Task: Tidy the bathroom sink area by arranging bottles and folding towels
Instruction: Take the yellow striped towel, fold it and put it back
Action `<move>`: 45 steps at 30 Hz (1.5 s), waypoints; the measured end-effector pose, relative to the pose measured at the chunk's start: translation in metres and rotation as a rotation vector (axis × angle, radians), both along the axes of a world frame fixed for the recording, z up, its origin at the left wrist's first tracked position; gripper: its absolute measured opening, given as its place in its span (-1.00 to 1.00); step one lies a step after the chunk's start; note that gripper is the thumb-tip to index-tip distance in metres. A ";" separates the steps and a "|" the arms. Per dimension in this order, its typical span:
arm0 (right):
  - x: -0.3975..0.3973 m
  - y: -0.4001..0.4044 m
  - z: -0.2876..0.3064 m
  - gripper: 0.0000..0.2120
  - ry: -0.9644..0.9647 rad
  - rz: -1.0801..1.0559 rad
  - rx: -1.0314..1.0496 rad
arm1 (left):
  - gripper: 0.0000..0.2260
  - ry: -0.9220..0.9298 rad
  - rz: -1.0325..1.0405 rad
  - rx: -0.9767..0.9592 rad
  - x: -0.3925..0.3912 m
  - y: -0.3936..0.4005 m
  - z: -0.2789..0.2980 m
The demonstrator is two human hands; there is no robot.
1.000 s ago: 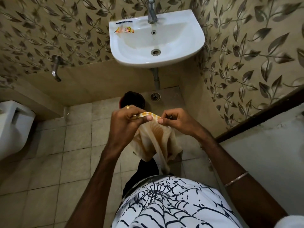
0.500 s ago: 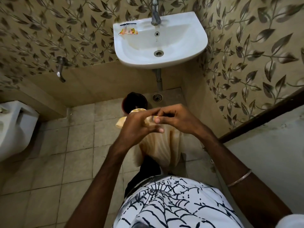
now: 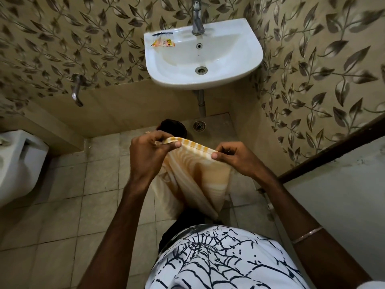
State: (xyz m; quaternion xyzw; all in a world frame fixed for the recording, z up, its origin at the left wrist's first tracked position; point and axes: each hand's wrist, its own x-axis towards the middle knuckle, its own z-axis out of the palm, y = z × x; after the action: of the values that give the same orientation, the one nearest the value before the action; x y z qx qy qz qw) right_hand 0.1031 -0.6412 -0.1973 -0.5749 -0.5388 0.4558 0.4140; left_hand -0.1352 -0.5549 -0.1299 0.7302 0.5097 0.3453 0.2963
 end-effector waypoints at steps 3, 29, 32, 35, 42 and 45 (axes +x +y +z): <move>-0.008 0.005 0.012 -0.85 -0.015 0.018 0.035 | -0.52 0.136 -0.095 -0.020 -0.001 0.001 -0.001; -0.005 0.011 0.038 -0.91 -0.124 0.108 0.100 | -0.38 0.141 -0.315 -0.140 0.017 -0.014 0.002; -0.012 0.017 0.049 -0.88 -0.134 0.152 0.137 | -0.56 0.086 -0.432 -0.137 0.031 -0.023 -0.001; -0.008 0.019 0.053 -0.86 -0.116 0.144 0.150 | -0.79 -0.001 -0.376 -0.055 0.032 -0.022 0.003; 0.007 0.006 0.029 -0.80 -0.064 0.065 0.024 | -0.89 -0.186 -0.129 -0.085 0.014 -0.007 0.016; 0.011 0.003 0.024 -0.78 -0.047 0.022 0.043 | -0.87 -0.174 -0.075 -0.112 0.004 0.001 0.016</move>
State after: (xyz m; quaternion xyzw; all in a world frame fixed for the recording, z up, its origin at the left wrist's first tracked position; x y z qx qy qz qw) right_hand 0.1146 -0.6383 -0.1732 -0.5706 -0.5644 0.4347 0.4085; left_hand -0.1310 -0.5539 -0.1136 0.6981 0.4730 0.3671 0.3926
